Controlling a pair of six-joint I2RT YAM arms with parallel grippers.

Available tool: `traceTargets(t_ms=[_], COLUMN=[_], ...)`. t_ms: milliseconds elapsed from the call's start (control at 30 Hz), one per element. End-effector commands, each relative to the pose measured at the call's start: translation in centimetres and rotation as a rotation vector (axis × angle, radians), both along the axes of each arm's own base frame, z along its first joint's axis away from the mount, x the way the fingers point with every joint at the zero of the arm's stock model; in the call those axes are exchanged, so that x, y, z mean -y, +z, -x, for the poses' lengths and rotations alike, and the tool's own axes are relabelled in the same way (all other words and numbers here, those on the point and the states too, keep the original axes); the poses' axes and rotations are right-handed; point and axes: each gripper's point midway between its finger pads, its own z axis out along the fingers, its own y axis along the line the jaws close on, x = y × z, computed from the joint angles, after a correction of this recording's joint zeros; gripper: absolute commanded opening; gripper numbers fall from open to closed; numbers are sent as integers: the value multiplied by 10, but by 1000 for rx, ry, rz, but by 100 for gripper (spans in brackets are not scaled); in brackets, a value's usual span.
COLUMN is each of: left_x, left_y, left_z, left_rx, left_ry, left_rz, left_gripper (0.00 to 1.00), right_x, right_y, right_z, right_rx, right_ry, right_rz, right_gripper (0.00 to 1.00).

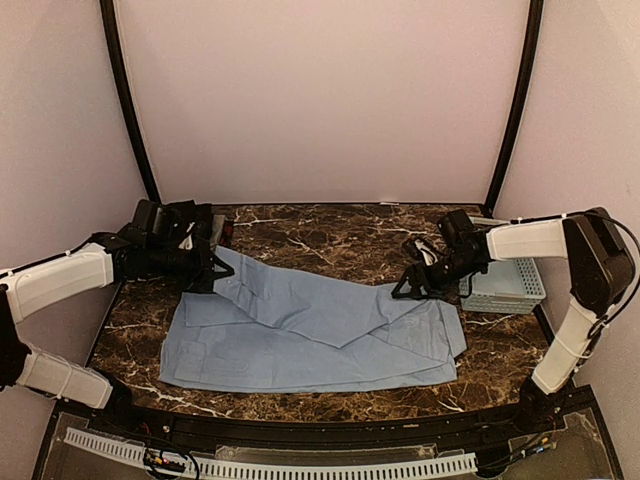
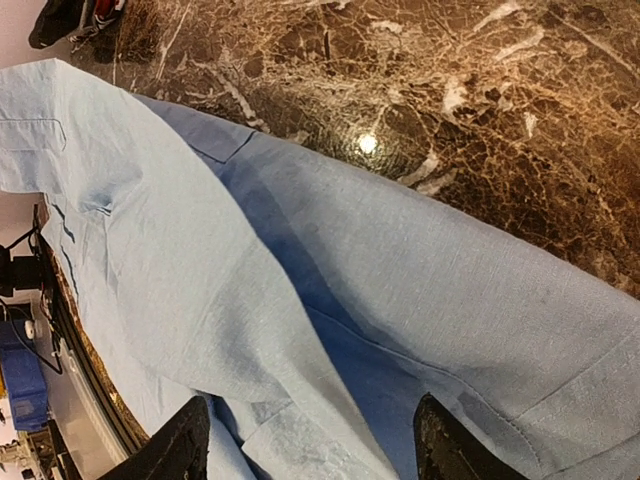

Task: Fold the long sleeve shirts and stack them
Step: Fold the sleeve of the rectangle-folded shirt.

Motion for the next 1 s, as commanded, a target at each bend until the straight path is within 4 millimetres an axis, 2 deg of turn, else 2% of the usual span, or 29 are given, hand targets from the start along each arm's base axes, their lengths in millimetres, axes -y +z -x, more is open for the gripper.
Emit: traceTargets(t_ms=[0,167,300,567,700,967], left_x=[24,44,59,65,65,54], left_y=[68,112,146,189,187,140], left_z=[-4,5,21,42,43,26], left_rx=[89,117,138,133,126,99], left_ry=[-55,-136,-195,-219,-215,-102], left_rz=[217,336,444,589,579,453], left_gripper=[0,0,0,2,0,0], right_x=[-1,-2,-3,-3,-2,-1], right_y=[28,26,22,16,15,12], right_z=[-11,-14,-14,-16,-15,-13], right_rx=[80,77,64,50,51,45], right_ry=[-7,-5,-2,6,5,6], right_rz=[-19,-16,-16,-3,-2,6], right_gripper=[66,67,67,68,68,68])
